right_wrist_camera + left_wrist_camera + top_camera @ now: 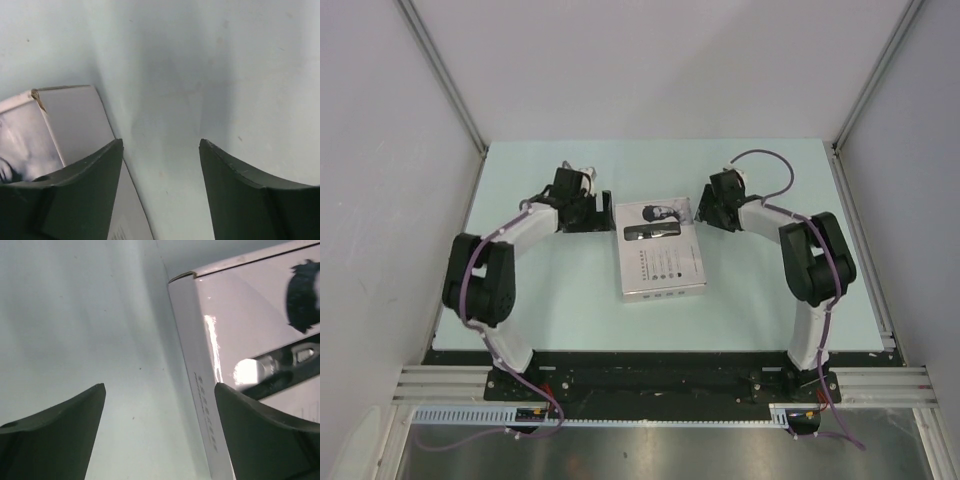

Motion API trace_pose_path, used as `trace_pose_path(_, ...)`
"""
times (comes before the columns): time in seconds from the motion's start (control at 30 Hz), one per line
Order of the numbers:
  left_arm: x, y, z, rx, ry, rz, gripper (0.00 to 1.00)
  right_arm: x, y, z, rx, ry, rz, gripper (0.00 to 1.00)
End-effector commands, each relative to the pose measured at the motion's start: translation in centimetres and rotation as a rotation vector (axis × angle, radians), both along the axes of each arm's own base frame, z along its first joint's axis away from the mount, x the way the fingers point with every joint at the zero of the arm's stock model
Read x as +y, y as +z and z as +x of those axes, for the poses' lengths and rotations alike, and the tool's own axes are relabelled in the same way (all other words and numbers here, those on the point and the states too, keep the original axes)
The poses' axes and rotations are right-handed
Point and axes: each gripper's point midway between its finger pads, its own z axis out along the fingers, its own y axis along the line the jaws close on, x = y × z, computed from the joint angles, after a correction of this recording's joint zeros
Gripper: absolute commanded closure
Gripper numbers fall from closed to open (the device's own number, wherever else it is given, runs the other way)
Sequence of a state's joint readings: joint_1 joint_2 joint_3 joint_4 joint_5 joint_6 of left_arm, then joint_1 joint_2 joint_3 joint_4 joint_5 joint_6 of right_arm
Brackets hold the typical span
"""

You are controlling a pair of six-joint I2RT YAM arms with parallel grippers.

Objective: Sort the hair-cutting tools
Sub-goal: Adjust the storage box at the center of the board, then reset both arms

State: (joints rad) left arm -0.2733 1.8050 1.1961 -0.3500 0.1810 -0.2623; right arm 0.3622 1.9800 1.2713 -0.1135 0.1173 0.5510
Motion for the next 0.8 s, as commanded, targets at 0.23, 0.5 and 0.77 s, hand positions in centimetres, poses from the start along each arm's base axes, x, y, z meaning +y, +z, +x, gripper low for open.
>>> trace_pose_path(0.23,2.7,15.8,-3.8,-0.445,0.082,-0.062,0.0,-7.1,14.0,-6.6,-0.078,-0.122,-0.15,0.0)
trace_pose_path(0.5,4.8,20.1,-9.0,-0.599,0.147,-0.116,0.0,-8.1,21.9,-10.3,-0.257,-0.117,-0.06,0.0)
trace_pose_path(0.77,6.0,22.1,-11.2,-0.673,0.166,-0.114,0.0,-8.4,24.5,-12.4,-0.305,-0.126,-0.002,0.0)
